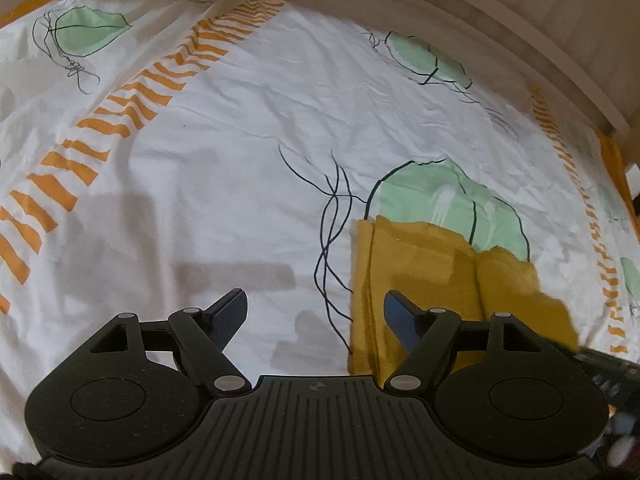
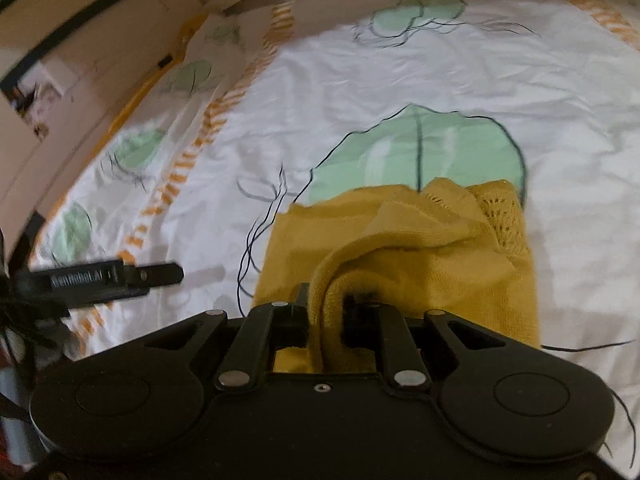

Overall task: Fold small clothes
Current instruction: 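Grasp the folded yellow sweater edge with the right gripper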

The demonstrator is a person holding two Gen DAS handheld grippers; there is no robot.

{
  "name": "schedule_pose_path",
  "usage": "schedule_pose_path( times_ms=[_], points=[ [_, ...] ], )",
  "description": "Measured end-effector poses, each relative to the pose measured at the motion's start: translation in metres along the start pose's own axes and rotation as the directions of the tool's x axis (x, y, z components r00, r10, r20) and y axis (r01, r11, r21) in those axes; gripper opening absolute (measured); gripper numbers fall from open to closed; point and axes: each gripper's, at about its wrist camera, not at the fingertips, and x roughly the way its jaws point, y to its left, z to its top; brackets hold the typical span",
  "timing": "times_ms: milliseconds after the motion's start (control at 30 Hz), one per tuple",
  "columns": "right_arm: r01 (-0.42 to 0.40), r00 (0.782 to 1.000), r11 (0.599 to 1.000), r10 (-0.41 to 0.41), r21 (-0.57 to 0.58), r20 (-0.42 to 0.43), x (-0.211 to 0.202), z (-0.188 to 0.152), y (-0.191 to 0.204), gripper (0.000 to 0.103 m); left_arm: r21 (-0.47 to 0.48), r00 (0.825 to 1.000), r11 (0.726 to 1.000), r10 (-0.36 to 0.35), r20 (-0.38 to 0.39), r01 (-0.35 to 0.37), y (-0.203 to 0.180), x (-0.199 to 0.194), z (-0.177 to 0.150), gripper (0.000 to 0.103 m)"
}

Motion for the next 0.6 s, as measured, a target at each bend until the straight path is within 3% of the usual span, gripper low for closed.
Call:
schedule_pose_path(
  times_ms=[500,600],
  points=[
    [0.133,0.991,0.980,-0.134,-0.150,-0.001,0.043,-0.019,0.045,0.023,-0.027,1.000,1.000,0.004,-0.007,-0.004,0.011,0.001,0.002,0.074],
    [0.118,0.993,0.979,-0.122,-0.164,-0.010,0.052,-0.023,0.049,0.036,-0.032,1.000,0.999,0.006,-0.008,-0.007,0.012,0.002,0.002,0.074]
  ],
)
